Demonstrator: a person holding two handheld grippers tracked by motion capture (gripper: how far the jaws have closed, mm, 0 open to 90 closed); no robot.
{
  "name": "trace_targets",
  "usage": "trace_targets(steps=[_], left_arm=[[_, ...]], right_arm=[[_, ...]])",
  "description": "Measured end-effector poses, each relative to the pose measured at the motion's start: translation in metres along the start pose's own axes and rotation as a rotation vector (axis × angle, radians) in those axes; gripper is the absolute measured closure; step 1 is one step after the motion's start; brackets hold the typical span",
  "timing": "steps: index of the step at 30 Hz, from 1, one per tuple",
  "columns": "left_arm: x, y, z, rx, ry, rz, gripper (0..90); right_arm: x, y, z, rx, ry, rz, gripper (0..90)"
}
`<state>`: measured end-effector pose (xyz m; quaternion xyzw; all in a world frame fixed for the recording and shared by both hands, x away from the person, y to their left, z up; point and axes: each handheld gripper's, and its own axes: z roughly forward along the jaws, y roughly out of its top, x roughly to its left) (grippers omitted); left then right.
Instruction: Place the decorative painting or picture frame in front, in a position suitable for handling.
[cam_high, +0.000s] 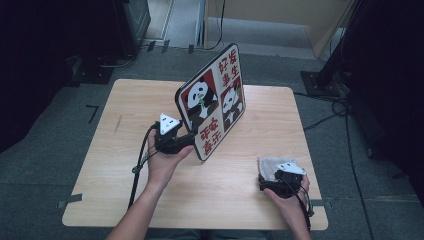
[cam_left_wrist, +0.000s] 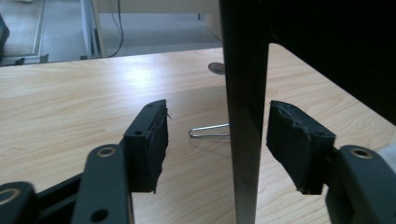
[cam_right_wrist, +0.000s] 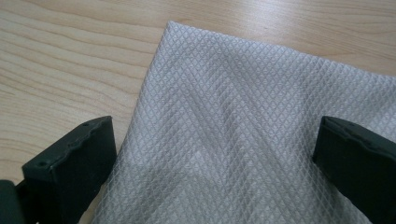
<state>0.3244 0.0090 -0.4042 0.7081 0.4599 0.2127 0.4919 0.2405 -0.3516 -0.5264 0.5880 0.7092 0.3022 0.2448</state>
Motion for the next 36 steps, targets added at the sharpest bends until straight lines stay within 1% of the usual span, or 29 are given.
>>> trace_targets(steps=[3,7,12,18,22,25,28,33,36], left_arm=[[0.0,0.005,0.0,-0.007,0.002,-0.008,43.2],[0.002,0.014,-0.002,-0.013,-0.008,-0.016,48.1],[0.004,0.023,-0.004,-0.018,-0.016,-0.022,50.0],[0.005,0.035,-0.006,-0.011,-0.032,-0.034,52.0],[0.007,0.041,-0.005,0.008,-0.043,-0.033,54.2],[0.009,0.046,-0.004,0.037,-0.042,-0.034,55.0],[0.012,0.055,-0.003,0.066,-0.051,-0.035,55.0],[0.011,0.068,-0.005,0.099,-0.039,0.005,57.5],[0.009,0.075,-0.005,0.107,-0.037,0.012,59.4]], right_arm=[[0.0,0.0,0.0,0.0,0.0,0.002,0.0],[0.0,0.0,0.0,0.0,0.0,0.002,0.0],[0.0,0.0,0.0,-0.001,0.0,0.001,0.0],[0.0,0.0,0.0,0.0,0.0,0.001,0.0],[0.0,0.0,0.0,0.0,0.0,0.001,0.0],[0.0,0.0,0.0,0.0,0.0,0.001,0.0],[0.0,0.0,0.0,0.0,0.0,0.001,0.0],[0.0,0.0,0.0,0.0,0.001,0.001,0.0],[0.0,0.0,0.0,0.0,0.001,0.001,0.0]])
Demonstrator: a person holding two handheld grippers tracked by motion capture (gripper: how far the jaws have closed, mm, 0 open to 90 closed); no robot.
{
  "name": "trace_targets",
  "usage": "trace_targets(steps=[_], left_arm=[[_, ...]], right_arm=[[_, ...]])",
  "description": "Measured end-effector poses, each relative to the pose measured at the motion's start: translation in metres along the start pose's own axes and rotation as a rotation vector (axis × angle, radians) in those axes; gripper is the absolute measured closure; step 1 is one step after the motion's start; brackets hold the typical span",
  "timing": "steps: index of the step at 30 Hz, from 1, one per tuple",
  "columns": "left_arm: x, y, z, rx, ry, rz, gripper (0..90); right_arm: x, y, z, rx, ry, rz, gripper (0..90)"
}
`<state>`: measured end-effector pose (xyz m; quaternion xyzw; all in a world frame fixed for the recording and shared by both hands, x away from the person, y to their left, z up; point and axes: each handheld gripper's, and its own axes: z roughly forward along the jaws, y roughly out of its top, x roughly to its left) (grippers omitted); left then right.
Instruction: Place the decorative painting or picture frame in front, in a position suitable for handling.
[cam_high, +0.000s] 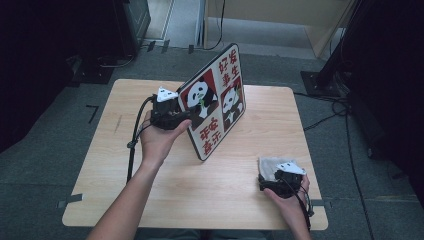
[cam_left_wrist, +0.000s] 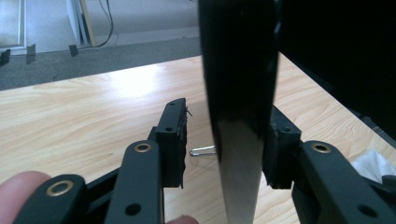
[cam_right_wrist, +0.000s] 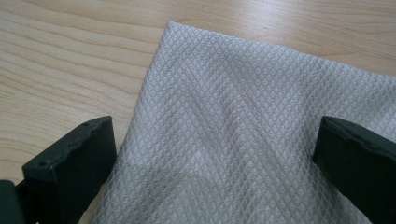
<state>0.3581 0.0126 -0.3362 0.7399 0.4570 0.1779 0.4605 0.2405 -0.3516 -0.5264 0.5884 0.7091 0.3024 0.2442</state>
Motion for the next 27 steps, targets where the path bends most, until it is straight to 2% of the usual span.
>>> trace_targets(steps=[2,11,15,18,24,27], left_arm=[[0.0,0.003,-0.001,0.002,0.0,0.003,60.7],[0.004,0.018,-0.001,0.071,-0.03,0.02,65.3],[0.008,0.027,-0.001,0.117,-0.059,-0.009,66.0],[0.012,0.034,-0.001,0.165,-0.081,-0.004,65.9],[0.014,0.045,0.001,0.227,-0.093,0.023,67.1],[0.018,0.05,0.002,0.255,-0.114,0.008,67.5]], right_arm=[[0.0,0.0,0.0,0.0,0.0,0.0,0.0],[0.0,0.0,0.0,0.0,0.0,0.0,0.0],[0.0,0.0,0.0,0.0,0.0,0.0,0.0],[0.0,0.0,0.0,-0.001,-0.001,-0.001,0.0],[0.0,0.0,0.0,-0.001,-0.001,0.0,0.0],[0.0,0.0,0.0,-0.001,-0.001,-0.001,0.0]])
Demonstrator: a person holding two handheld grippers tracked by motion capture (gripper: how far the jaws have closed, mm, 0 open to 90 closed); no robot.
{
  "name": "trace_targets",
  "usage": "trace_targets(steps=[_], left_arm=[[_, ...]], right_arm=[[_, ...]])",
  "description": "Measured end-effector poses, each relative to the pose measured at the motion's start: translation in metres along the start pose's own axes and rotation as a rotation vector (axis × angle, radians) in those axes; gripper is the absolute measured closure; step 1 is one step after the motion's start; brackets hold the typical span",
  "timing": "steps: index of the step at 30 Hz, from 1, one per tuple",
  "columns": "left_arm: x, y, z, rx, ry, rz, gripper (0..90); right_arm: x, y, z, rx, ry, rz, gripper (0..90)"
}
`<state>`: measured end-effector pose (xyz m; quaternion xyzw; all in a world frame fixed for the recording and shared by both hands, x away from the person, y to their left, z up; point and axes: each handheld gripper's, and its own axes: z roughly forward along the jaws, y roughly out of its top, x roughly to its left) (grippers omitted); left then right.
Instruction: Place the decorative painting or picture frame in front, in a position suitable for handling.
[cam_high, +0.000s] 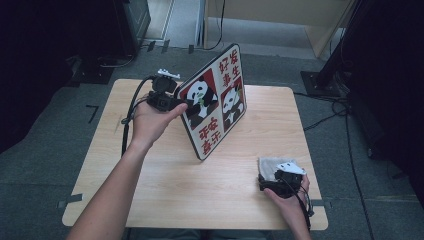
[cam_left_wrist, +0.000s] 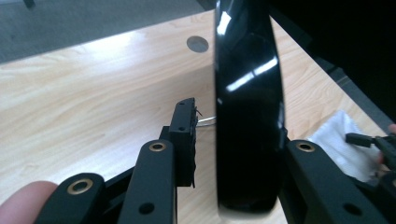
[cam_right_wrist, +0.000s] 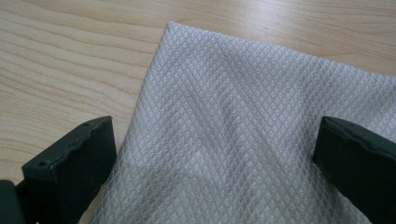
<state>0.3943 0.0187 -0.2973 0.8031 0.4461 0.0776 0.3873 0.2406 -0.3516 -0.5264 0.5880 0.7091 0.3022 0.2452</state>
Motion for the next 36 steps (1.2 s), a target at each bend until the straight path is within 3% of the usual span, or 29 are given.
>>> trace_targets(steps=[3,6,13,24,36], left_arm=[[0.001,0.003,0.001,0.026,-0.03,0.01,72.2],[0.003,0.003,0.001,0.018,-0.058,0.013,79.9],[0.01,-0.003,0.002,-0.052,-0.109,0.002,82.0],[0.013,-0.006,-0.004,-0.101,-0.114,0.018,82.5],[0.02,-0.007,-0.024,-0.137,-0.104,0.024,82.6]], right_arm=[[0.0,0.0,0.0,0.0,0.0,-0.001,0.0],[0.0,0.0,0.0,0.001,0.002,-0.001,0.0],[0.0,0.0,0.0,0.001,0.002,-0.001,0.0],[0.0,0.0,0.0,0.002,0.003,0.0,0.0],[0.0,0.001,-0.002,-0.022,0.004,0.004,1.9]])
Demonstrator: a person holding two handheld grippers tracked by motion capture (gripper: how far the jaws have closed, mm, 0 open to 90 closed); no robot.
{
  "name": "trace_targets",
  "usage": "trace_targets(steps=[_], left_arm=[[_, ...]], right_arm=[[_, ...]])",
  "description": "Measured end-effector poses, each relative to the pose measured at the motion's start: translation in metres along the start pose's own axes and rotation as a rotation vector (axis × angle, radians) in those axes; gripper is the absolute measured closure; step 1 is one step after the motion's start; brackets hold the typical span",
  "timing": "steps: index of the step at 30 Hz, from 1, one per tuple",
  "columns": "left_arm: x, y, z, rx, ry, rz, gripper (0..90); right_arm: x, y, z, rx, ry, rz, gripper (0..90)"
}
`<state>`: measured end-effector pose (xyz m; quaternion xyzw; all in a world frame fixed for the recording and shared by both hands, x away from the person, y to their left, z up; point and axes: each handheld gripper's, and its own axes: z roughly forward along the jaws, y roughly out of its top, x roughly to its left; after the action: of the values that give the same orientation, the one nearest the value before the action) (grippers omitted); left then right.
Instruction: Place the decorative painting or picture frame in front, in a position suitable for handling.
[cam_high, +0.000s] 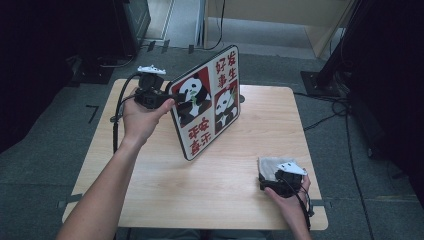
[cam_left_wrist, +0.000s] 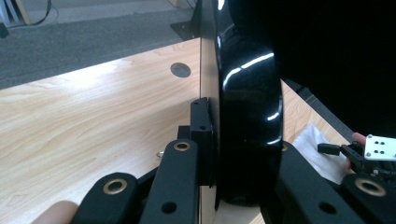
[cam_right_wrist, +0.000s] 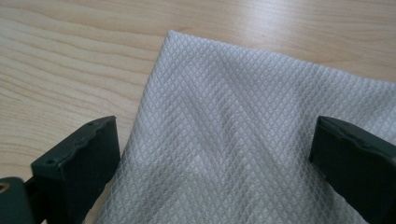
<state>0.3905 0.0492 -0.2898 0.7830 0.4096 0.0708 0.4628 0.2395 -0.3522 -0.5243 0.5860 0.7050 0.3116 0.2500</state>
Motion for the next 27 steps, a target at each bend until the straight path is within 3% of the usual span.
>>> trace_targets(steps=[12,16,21,27], left_arm=[[0.002,0.004,-0.015,-0.032,0.015,0.007,82.6],[0.001,0.007,-0.02,-0.037,0.018,0.01,82.6],[0.002,0.008,-0.023,-0.042,0.016,0.008,82.6],[0.001,0.012,-0.028,-0.042,0.016,0.012,82.6]], right_arm=[[0.009,0.005,-0.014,-0.083,-0.045,-0.034,7.2],[0.015,0.013,-0.024,-0.132,-0.046,-0.059,12.3],[0.025,0.024,-0.034,-0.174,-0.016,-0.066,12.9],[0.034,0.029,-0.035,-0.163,0.037,-0.056,12.8]])
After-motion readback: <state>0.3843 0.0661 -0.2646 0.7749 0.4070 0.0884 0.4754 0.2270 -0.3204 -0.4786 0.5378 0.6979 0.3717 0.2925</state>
